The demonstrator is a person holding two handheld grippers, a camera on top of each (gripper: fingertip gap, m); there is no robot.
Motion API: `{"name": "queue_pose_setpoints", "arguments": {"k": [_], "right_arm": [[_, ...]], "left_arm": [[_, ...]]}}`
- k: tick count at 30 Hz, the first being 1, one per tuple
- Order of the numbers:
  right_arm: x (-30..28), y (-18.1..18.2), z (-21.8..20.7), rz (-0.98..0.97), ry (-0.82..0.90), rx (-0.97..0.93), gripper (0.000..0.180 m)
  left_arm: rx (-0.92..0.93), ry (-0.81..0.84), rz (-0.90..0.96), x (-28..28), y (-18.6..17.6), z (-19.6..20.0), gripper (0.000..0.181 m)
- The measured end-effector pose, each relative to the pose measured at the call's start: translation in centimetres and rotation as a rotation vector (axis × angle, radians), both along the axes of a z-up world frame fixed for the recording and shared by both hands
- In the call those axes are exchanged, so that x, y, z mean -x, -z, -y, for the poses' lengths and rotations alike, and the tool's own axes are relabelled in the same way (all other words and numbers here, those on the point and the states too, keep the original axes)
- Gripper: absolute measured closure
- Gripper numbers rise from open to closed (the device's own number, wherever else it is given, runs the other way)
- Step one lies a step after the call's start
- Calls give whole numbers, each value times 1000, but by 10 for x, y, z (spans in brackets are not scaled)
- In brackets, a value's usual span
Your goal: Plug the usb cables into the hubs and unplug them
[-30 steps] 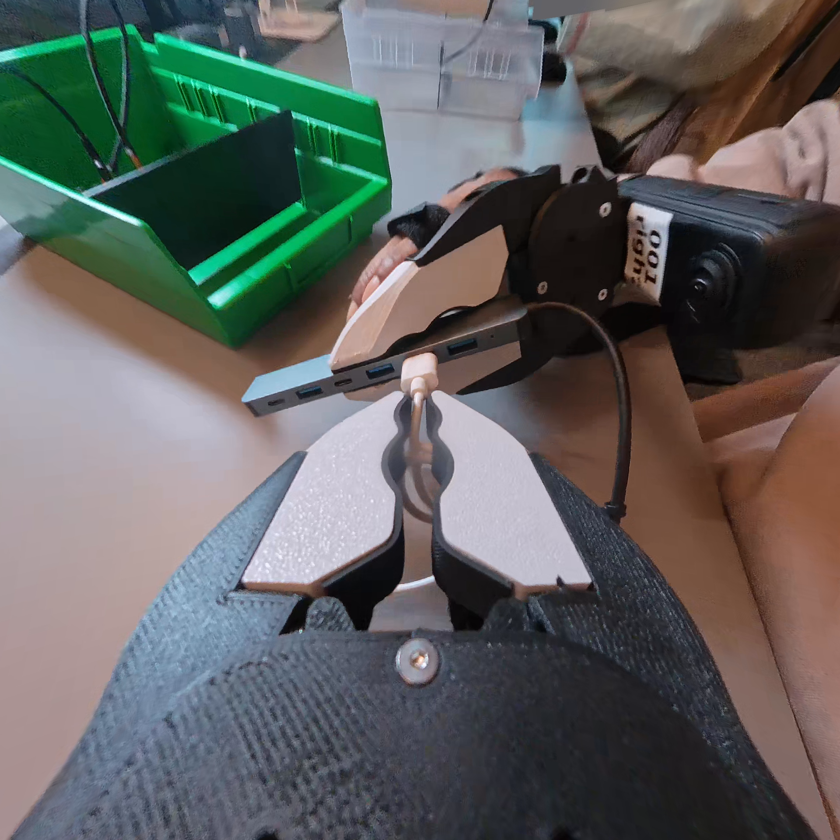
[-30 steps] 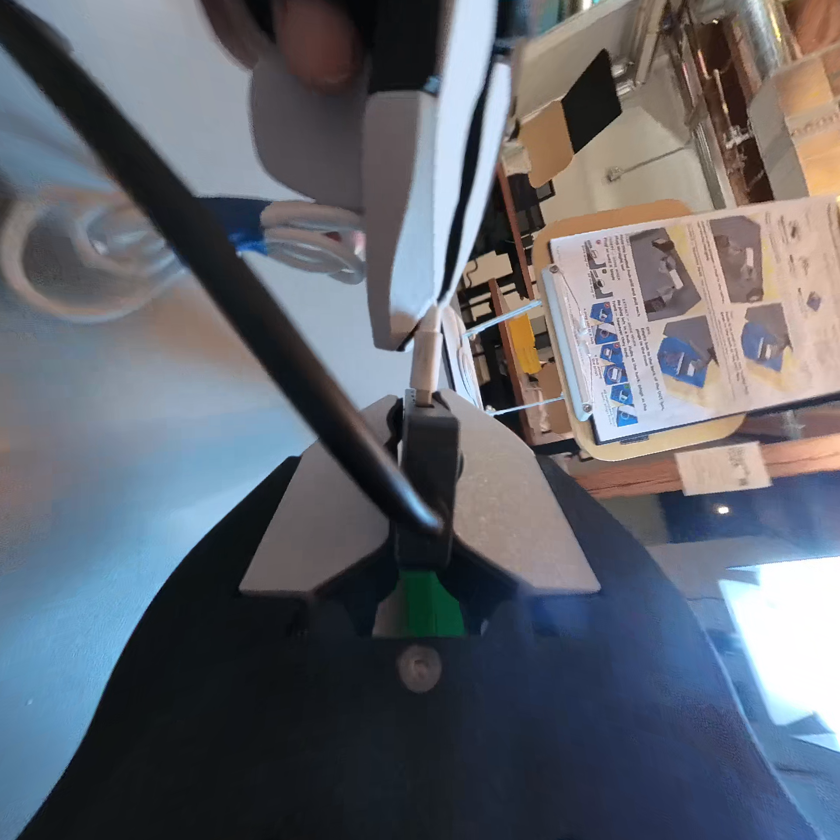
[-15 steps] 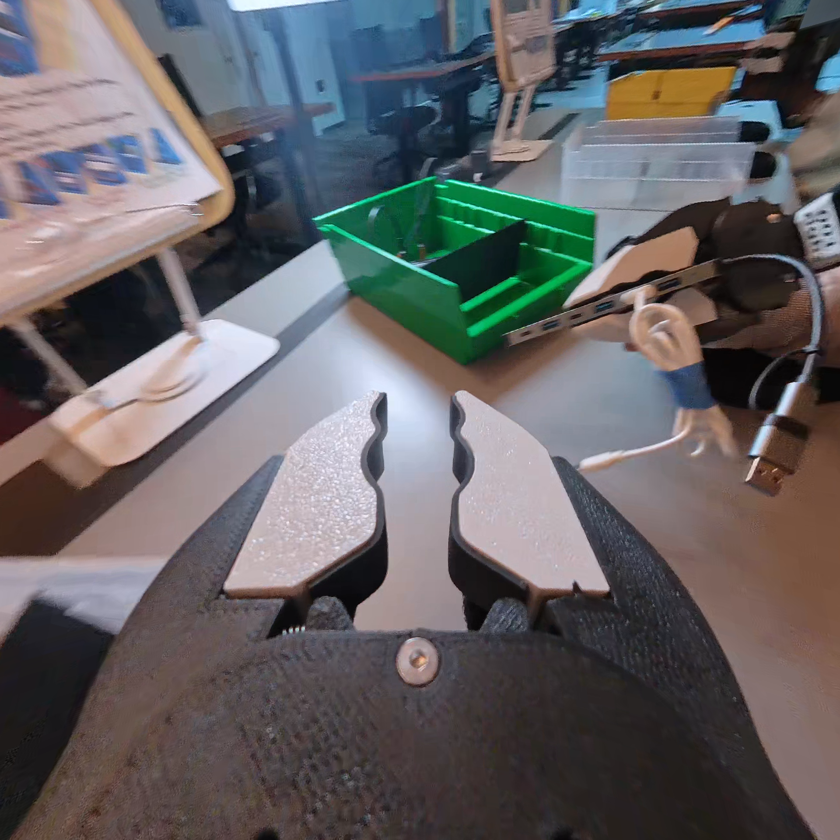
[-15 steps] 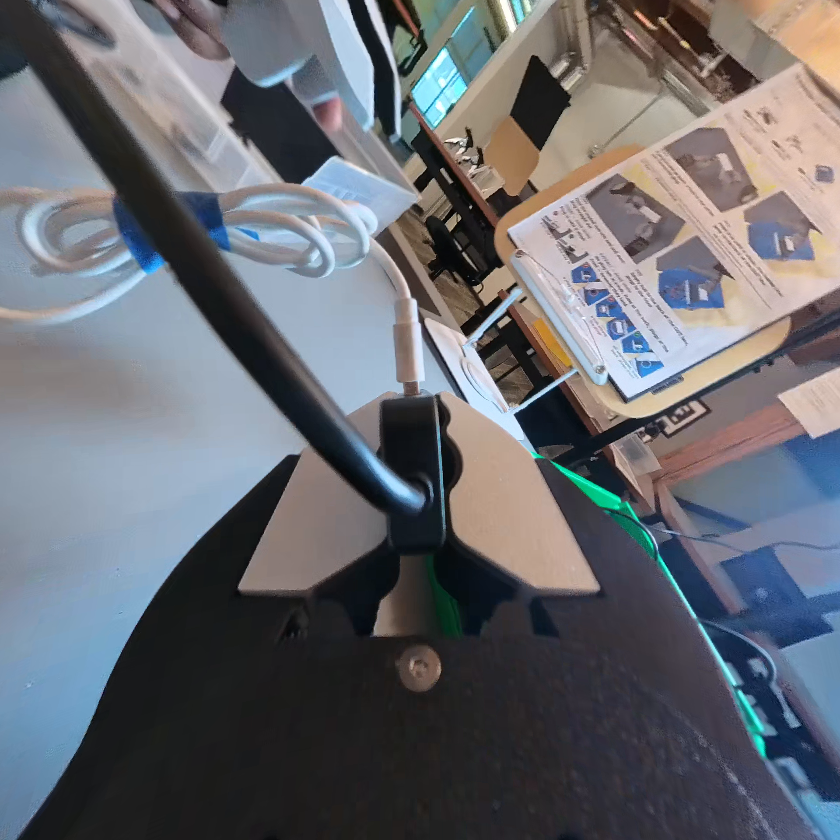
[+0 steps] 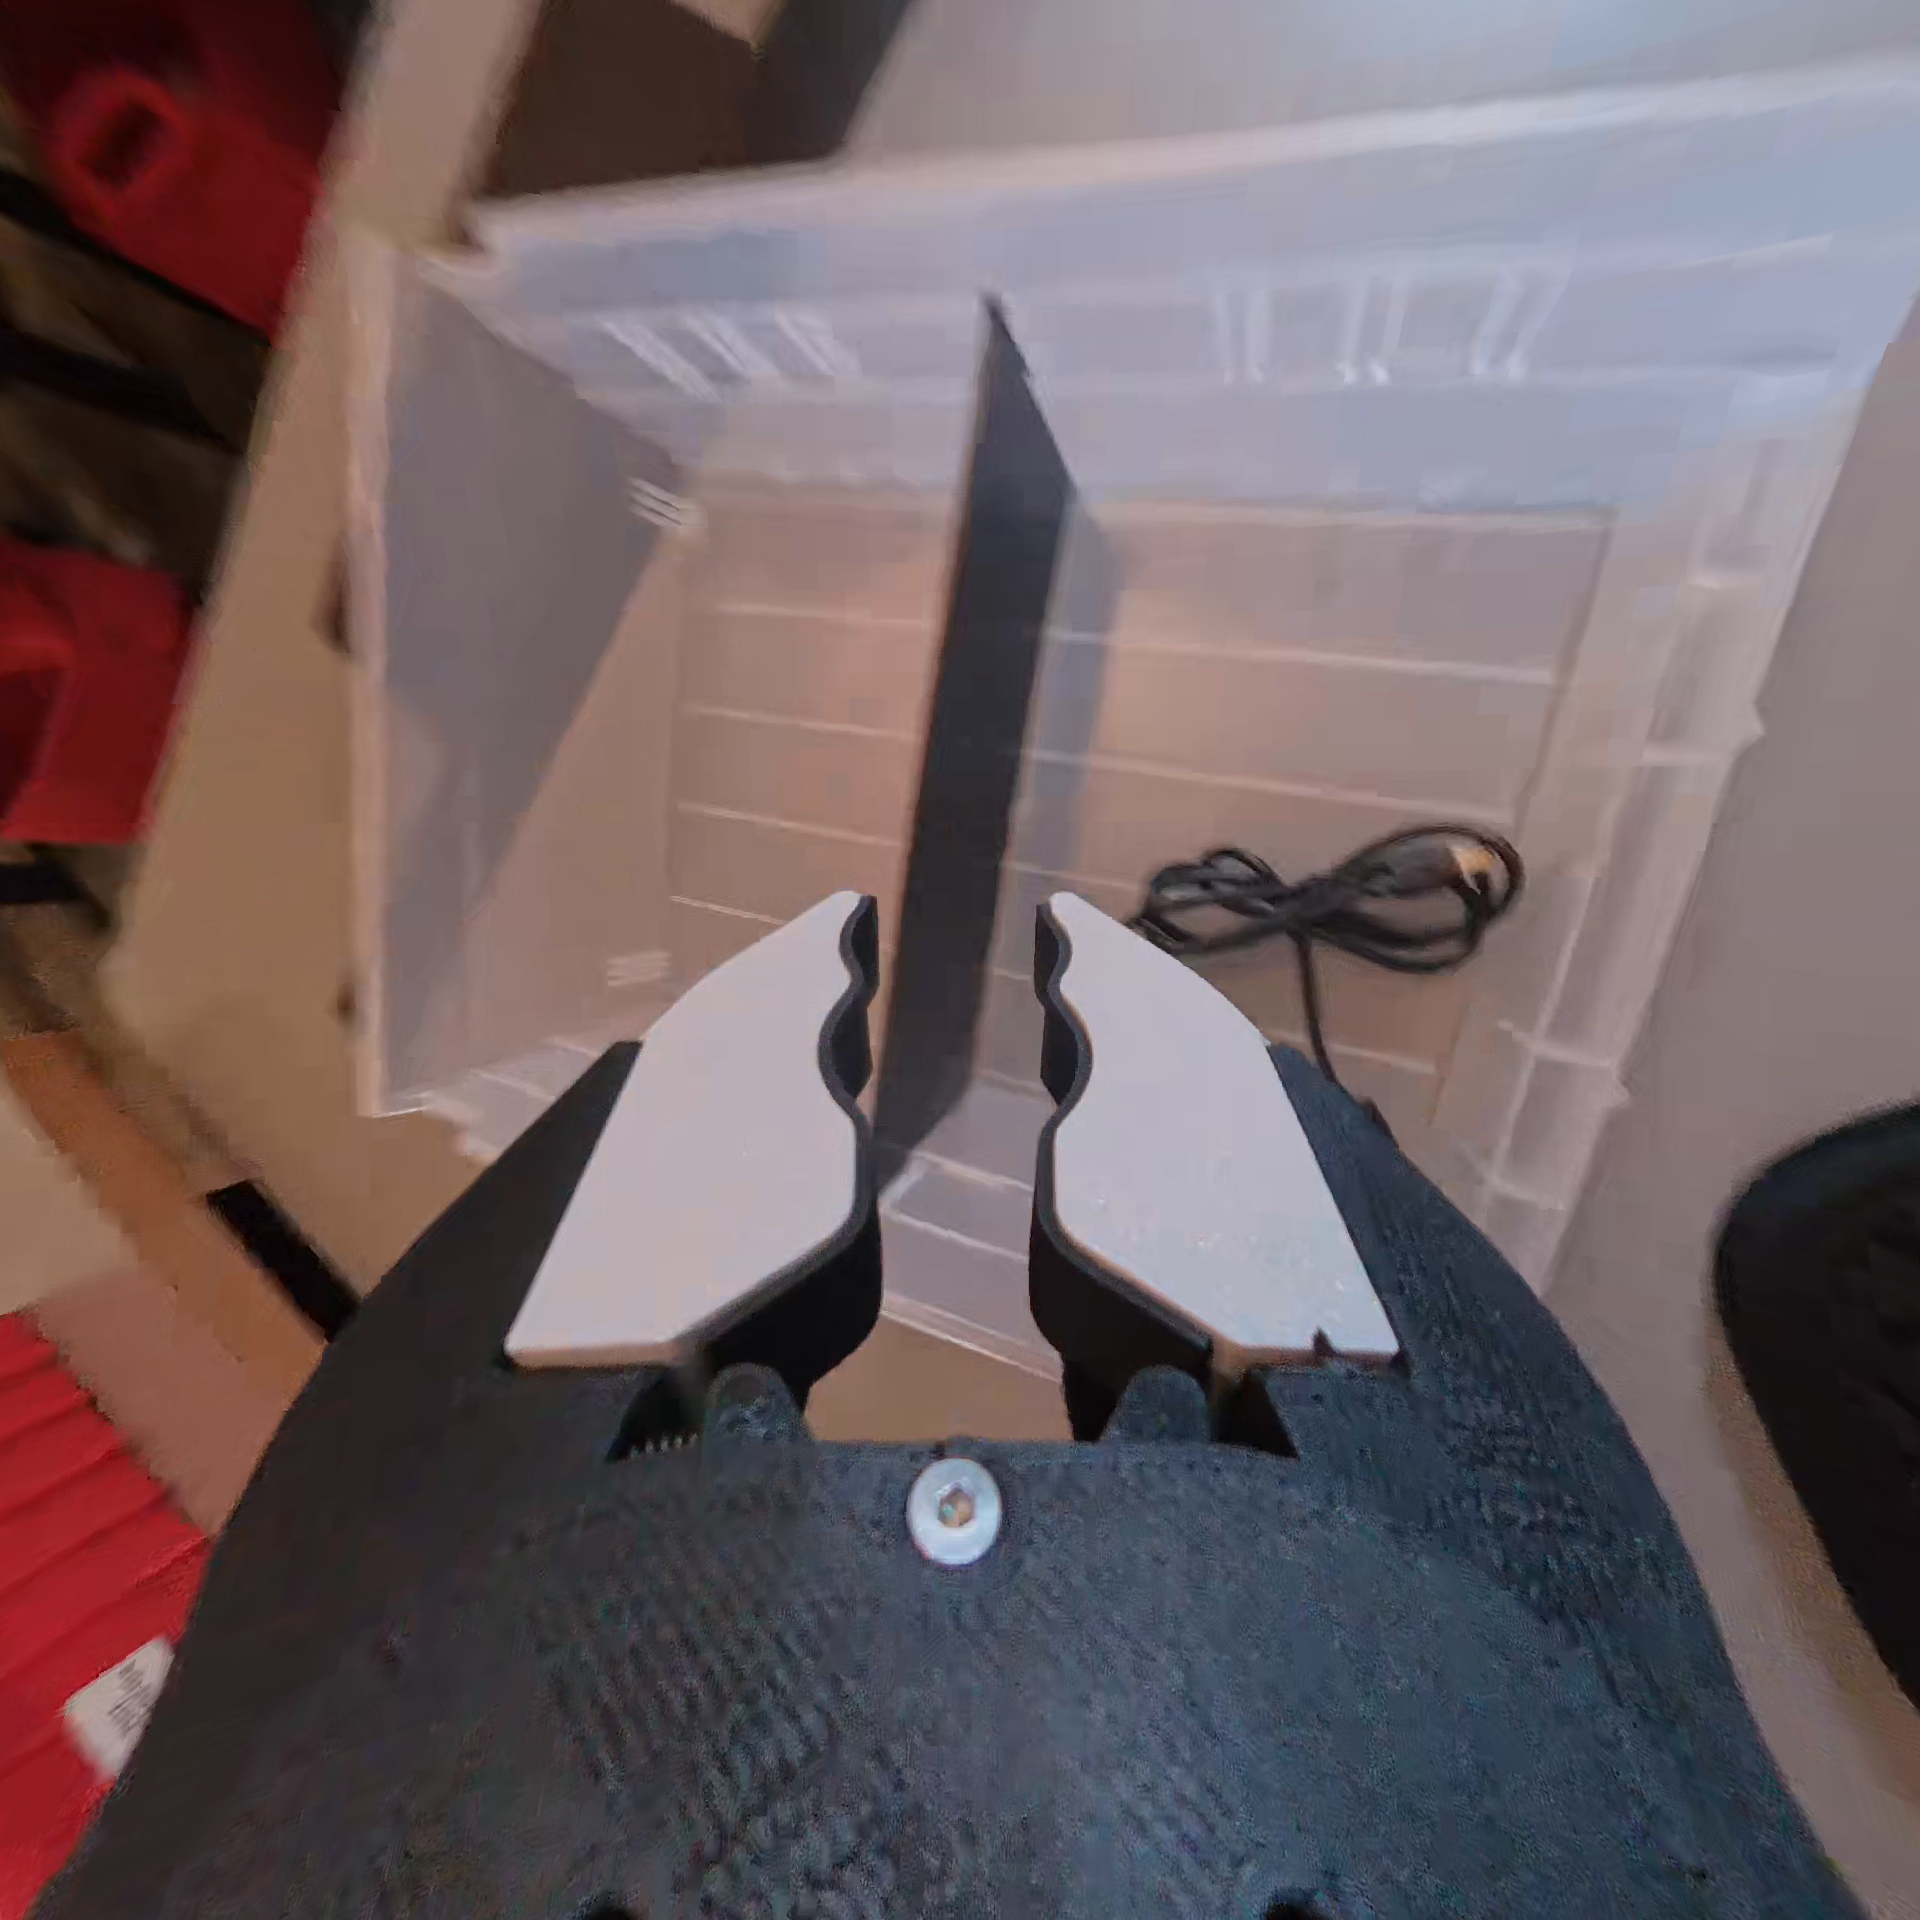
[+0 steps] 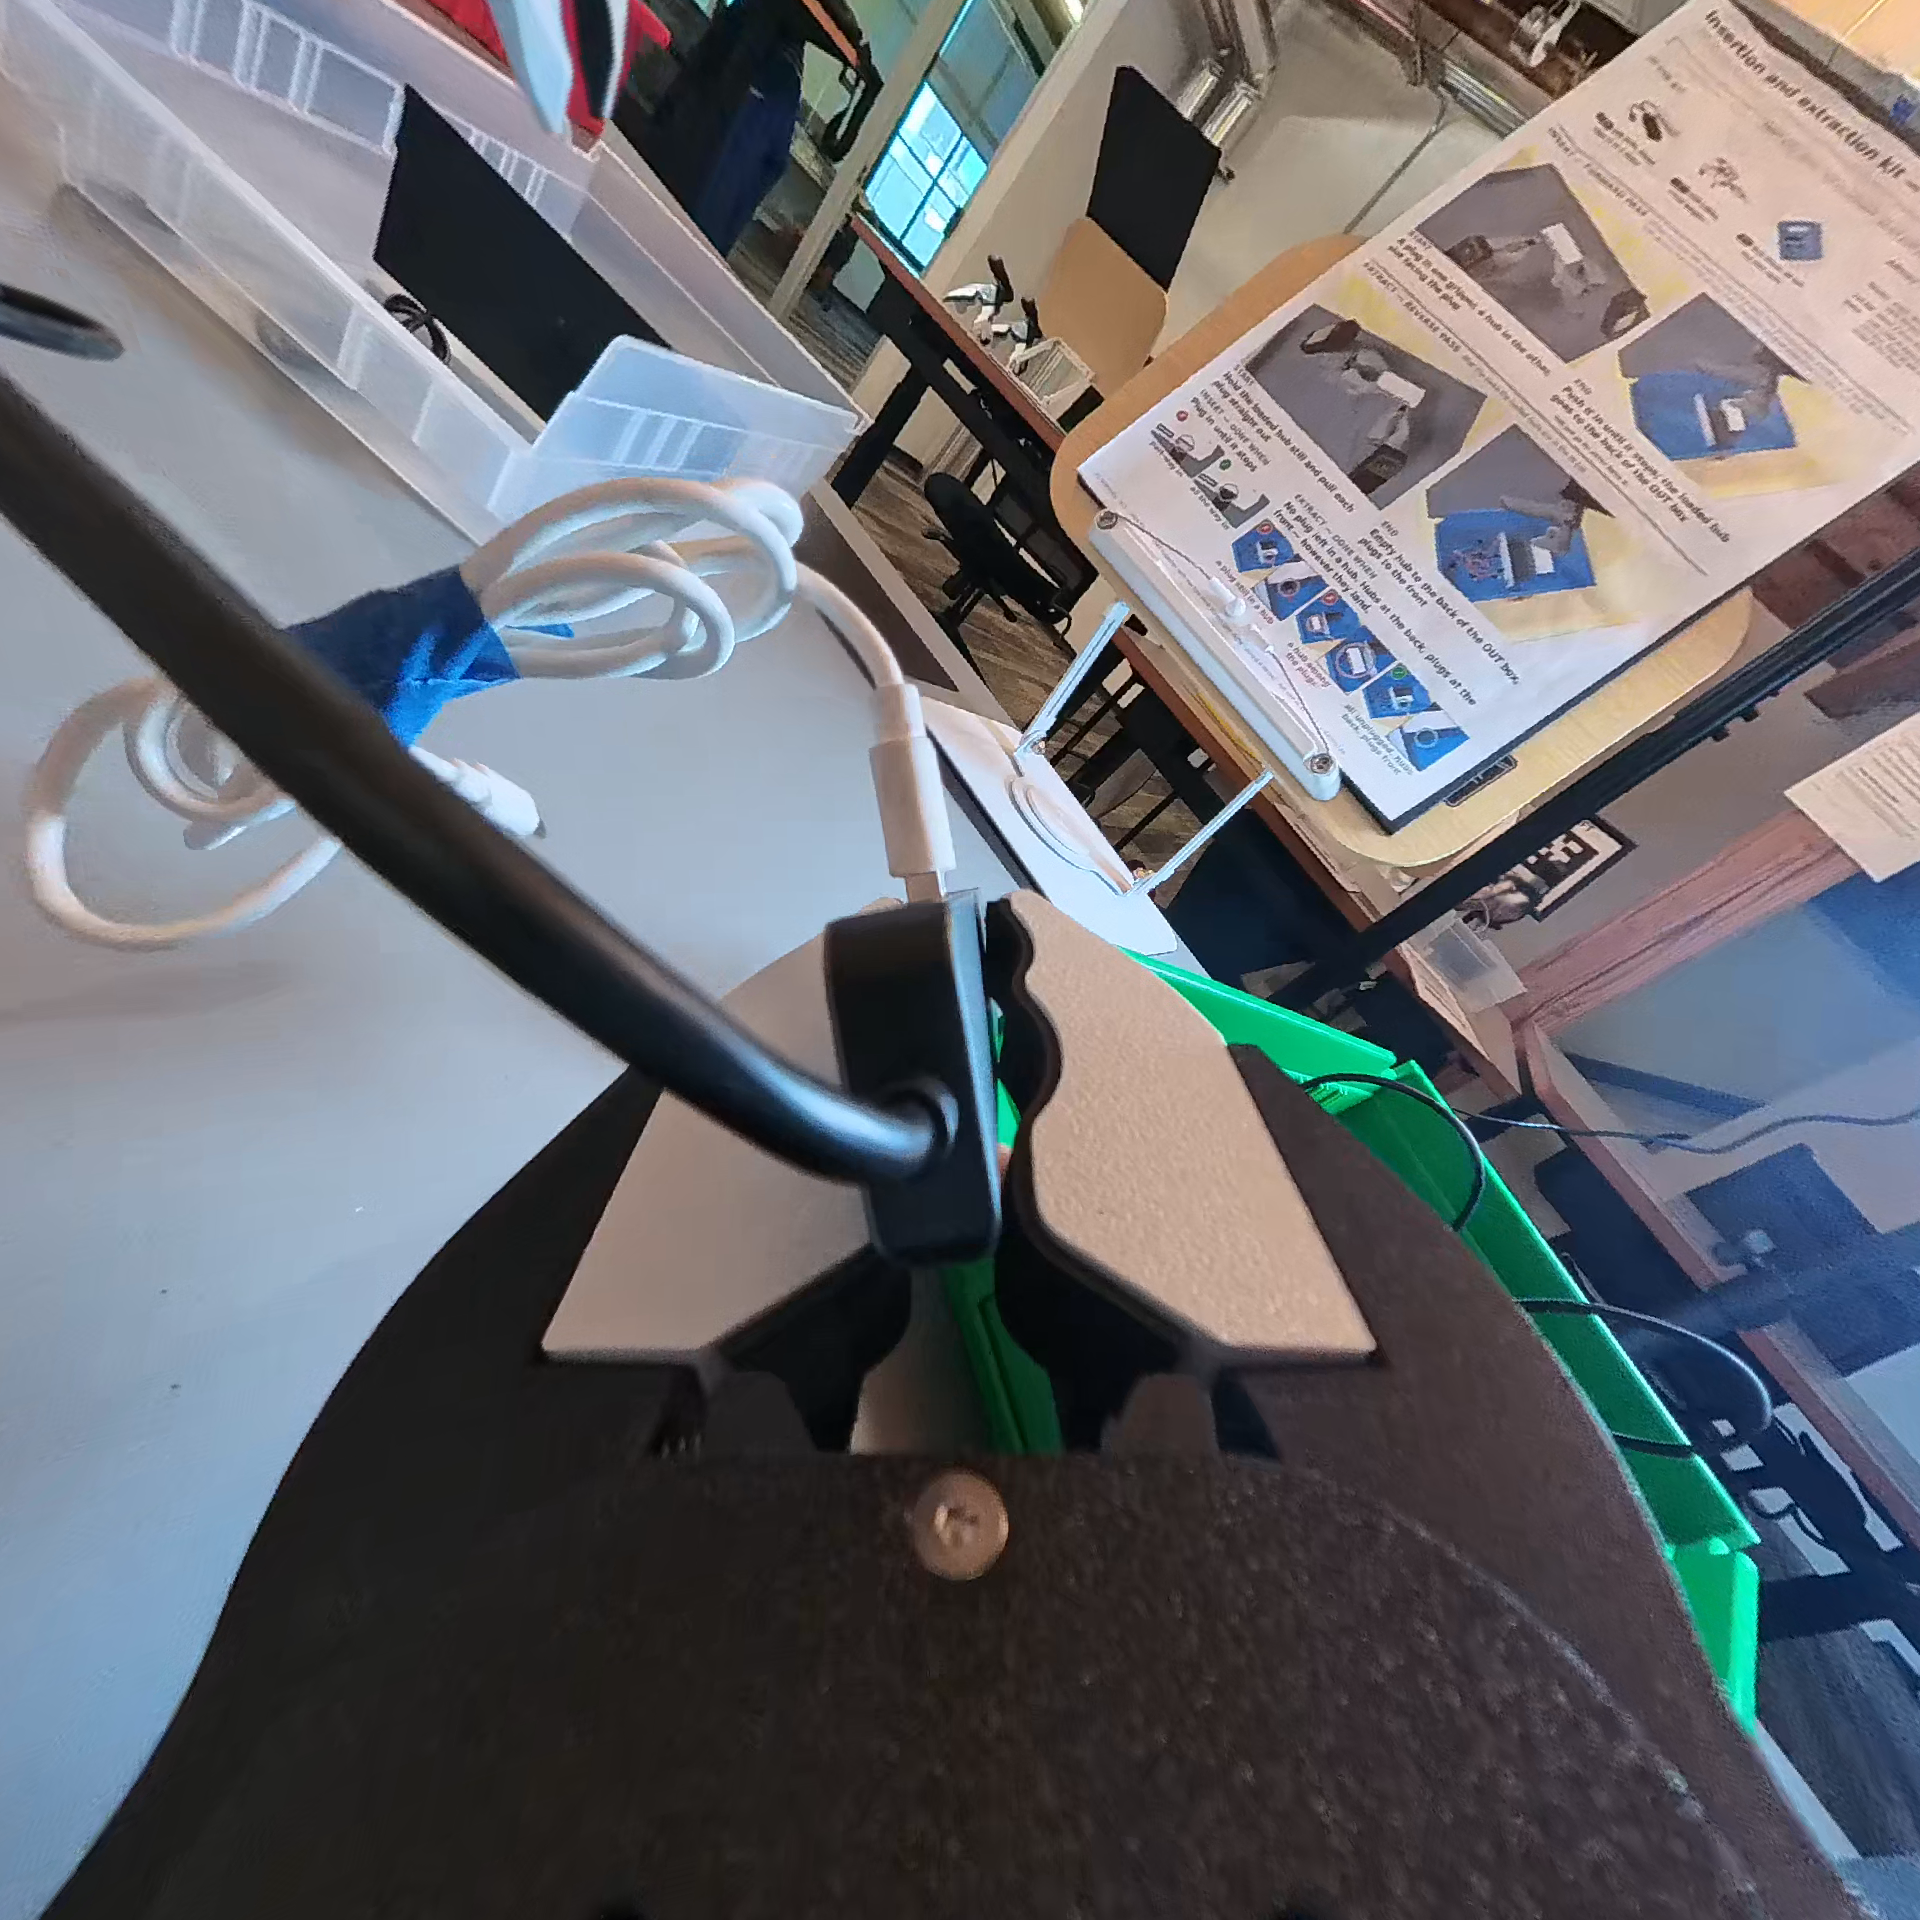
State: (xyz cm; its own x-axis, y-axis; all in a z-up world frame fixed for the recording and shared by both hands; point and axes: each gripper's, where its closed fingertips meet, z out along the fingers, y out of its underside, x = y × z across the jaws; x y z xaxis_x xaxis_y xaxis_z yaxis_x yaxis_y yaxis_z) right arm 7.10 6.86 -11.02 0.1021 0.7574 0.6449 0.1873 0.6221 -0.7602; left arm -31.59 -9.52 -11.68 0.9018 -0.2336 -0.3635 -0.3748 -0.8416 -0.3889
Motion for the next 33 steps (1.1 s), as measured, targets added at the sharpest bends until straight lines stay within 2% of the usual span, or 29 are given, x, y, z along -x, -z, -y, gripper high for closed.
{"name": "queue_pose_setpoints", "arguments": {"k": [1, 3, 4, 8, 11, 13, 17, 21, 24, 26, 29, 31, 33], "right_arm": [[0, 1, 0, 4, 1, -3, 166], [-2, 1, -1, 7, 2, 1, 166], [-2, 2, -1, 9, 3, 4, 166], [-4, 4, -3, 18, -1, 10, 166], [-4, 6, -2, 26, -10, 10, 166], [-5, 6, -2, 30, -12, 6, 166], [-7, 6, -3, 28, -15, 17, 166], [-6, 7, -3, 29, -21, 32, 166], [-4, 8, -1, 28, -25, 38, 165], [-4, 8, -1, 28, -26, 40, 165], [-4, 7, 0, 26, -21, 31, 166], [-4, 7, 0, 24, -21, 16, 166], [-5, 6, 1, 20, -23, 5, 165]], "left_arm": [[85, 16, 54, -5, 15, 5, 152], [240, 59, 133, -19, 43, 14, 152], [305, 106, 107, -23, 55, 18, 152], [533, 286, -135, -16, 91, 28, 141], [548, 366, -149, -23, 105, 24, 149], [544, 369, -163, -22, 100, 22, 161], [301, 282, -115, -18, 45, 3, 176], [-4, 248, -48, -36, -33, -13, 176], [-160, 284, -36, -68, -72, -19, 176], [-255, 323, 0, -98, -88, -24, 177], [-417, 393, 152, -162, -101, -33, 177], [-503, 417, 300, -207, -96, -41, 177], [-537, 397, 459, -247, -74, -53, 177]]}}
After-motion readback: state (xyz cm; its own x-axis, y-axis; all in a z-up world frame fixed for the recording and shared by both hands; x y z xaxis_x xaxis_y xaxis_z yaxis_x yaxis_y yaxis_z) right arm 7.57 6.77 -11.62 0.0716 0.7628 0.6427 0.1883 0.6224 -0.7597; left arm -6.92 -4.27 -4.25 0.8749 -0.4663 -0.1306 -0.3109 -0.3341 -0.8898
